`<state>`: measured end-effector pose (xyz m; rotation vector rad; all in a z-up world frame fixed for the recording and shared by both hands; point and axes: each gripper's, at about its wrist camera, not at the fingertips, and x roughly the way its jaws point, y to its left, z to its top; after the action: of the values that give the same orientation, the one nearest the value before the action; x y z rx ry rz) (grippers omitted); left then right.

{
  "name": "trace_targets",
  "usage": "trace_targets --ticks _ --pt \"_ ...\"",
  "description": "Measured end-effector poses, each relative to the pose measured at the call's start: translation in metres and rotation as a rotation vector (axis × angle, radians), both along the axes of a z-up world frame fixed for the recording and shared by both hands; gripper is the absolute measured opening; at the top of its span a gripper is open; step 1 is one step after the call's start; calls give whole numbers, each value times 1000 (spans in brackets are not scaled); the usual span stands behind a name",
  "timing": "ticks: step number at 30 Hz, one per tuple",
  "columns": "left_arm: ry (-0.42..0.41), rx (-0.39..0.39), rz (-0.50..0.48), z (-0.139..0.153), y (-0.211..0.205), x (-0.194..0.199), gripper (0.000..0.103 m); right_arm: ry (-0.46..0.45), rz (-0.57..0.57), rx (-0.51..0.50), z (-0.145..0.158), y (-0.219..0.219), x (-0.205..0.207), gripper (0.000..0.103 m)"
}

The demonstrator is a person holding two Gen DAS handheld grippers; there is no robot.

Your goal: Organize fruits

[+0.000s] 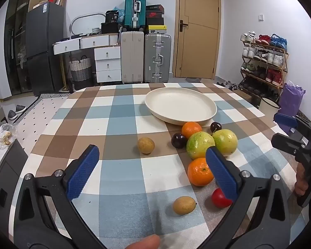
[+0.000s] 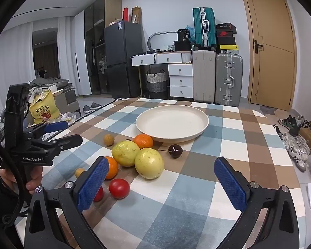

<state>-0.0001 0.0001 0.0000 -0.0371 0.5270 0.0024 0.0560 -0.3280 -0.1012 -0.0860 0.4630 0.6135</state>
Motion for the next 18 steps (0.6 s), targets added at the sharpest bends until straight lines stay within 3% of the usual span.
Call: trace_targets --ticks 18 --pt "-1 -10 0 0 0 0 102 25 -6 17 -2 -4 3 103"
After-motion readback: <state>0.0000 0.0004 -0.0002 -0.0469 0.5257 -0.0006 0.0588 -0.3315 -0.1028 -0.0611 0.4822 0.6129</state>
